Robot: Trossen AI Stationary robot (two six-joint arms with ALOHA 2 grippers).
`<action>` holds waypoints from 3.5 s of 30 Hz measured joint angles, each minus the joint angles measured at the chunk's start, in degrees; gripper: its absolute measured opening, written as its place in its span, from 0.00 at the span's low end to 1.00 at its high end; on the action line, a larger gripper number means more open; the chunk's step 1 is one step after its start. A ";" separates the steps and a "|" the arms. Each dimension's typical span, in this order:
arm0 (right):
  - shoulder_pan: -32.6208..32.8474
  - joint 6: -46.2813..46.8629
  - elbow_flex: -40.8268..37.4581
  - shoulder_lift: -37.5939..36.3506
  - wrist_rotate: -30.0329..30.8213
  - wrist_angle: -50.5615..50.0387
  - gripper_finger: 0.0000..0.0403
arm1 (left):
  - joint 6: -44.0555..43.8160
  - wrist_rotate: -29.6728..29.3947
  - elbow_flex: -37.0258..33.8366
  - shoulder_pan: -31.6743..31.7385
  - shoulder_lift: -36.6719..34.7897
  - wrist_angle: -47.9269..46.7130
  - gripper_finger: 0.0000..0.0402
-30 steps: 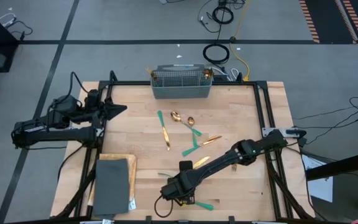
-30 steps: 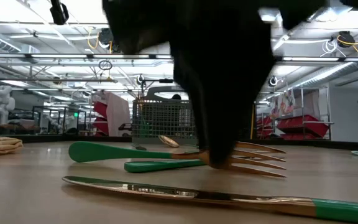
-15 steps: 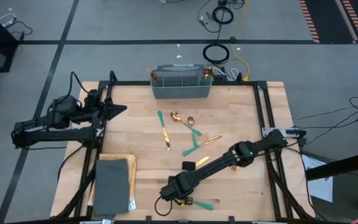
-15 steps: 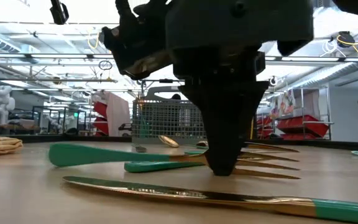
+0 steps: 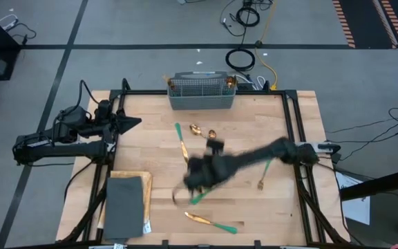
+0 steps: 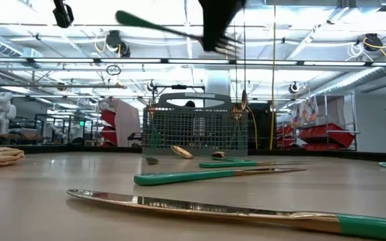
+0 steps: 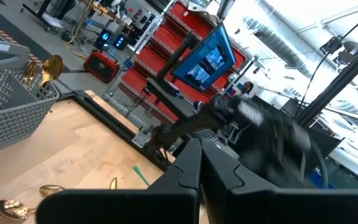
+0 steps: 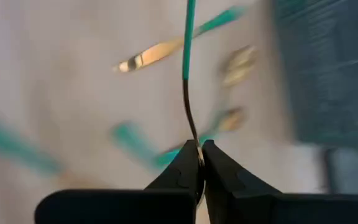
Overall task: Sort silverware
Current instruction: Put the green fork into the silverware basket
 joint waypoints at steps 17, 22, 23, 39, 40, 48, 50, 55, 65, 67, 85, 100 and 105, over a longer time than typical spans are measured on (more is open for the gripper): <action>-28.03 -83.44 0.58 -4.17 51.90 23.98 0.00 | 2.14 0.00 0.00 -0.02 -0.15 -1.70 0.02; -31.59 -92.30 0.58 -3.83 48.91 25.68 0.00 | 4.94 -0.04 0.00 -0.01 -0.15 -1.73 0.02; -31.96 -94.17 0.58 -3.73 48.26 25.68 0.00 | 5.75 -0.04 0.00 -0.02 -0.15 -1.75 0.02; -32.85 -150.60 0.17 -0.30 28.76 68.24 0.00 | 13.96 -5.53 0.00 -0.02 -0.15 -1.50 0.02; -33.08 -152.67 0.17 -0.05 27.03 69.46 0.00 | 14.07 -5.63 0.00 0.00 -0.15 -1.46 0.02; -34.14 -164.94 0.17 1.05 17.51 69.07 0.00 | 17.16 -6.57 0.00 -0.02 -0.15 -1.22 0.02; -34.50 -167.09 0.18 1.02 13.94 70.11 0.00 | 18.25 -6.81 0.00 -0.02 -0.15 -1.22 0.02; -36.30 -169.61 0.30 1.40 13.99 71.61 0.00 | 19.65 -7.28 0.00 -0.02 -0.15 -1.27 0.02; -39.37 -174.30 0.21 3.45 10.60 72.03 0.00 | 25.51 -10.36 0.00 -0.02 -0.15 -1.44 0.02; -39.57 -175.05 0.19 4.87 9.89 72.94 0.00 | 26.05 -10.77 0.00 0.00 -0.15 -1.51 0.02; -40.70 -179.44 0.25 12.24 9.51 78.44 0.00 | 31.47 -12.05 0.00 -0.02 -0.15 -1.68 0.02; -40.52 -168.23 0.28 12.42 8.48 75.36 0.11 | 31.92 -13.18 0.00 -0.02 -0.15 -1.51 0.02; -40.20 -166.79 0.28 12.40 8.51 75.74 0.19 | 31.91 -13.18 0.00 -0.02 -0.15 -1.52 0.02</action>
